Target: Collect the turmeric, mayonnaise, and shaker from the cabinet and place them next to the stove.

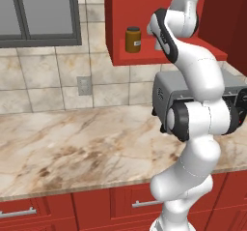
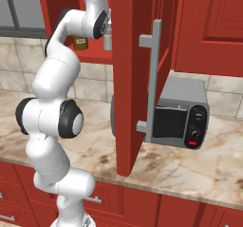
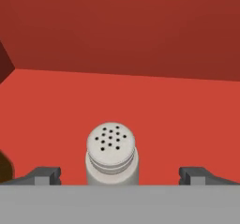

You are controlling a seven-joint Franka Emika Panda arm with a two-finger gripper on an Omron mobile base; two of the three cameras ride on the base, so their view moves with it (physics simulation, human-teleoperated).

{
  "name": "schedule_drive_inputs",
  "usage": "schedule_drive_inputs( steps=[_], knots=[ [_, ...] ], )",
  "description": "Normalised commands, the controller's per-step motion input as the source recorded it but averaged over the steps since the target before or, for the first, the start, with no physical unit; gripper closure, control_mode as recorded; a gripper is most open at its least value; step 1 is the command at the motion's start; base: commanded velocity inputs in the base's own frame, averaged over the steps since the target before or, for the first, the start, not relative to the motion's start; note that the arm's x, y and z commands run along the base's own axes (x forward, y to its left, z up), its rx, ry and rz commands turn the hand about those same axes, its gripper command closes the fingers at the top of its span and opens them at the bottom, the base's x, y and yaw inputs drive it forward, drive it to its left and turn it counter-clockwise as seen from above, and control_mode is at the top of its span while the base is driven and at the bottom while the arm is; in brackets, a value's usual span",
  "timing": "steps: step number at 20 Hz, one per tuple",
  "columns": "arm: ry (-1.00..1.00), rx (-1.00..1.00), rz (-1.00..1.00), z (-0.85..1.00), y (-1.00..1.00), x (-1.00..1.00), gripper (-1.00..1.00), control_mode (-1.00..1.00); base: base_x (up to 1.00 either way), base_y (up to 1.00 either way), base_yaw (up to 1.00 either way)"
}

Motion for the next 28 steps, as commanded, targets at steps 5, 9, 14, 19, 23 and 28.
schedule_drive_inputs(
  steps=[5,9,14,19,23,28],
  knots=[
    [0.00,0.00,0.00,-0.07,0.03,0.03,-1.00,-1.00,0.00,0.00,0.00],
    [0.00,0.00,0.00,-0.05,0.02,0.06,-1.00,-1.00,0.00,0.00,0.00],
    [0.00,0.00,0.00,-0.03,0.01,0.11,-1.00,-1.00,0.00,0.00,0.00],
    [0.00,0.00,0.00,-0.03,0.02,0.11,-1.00,-1.00,0.00,0.00,0.00],
    [0.00,0.00,0.00,-0.08,0.04,0.08,1.00,-1.00,0.00,0.00,0.00],
    [0.00,0.00,0.00,-0.03,0.00,0.01,1.00,-1.00,0.00,0.00,0.00]
  ],
)
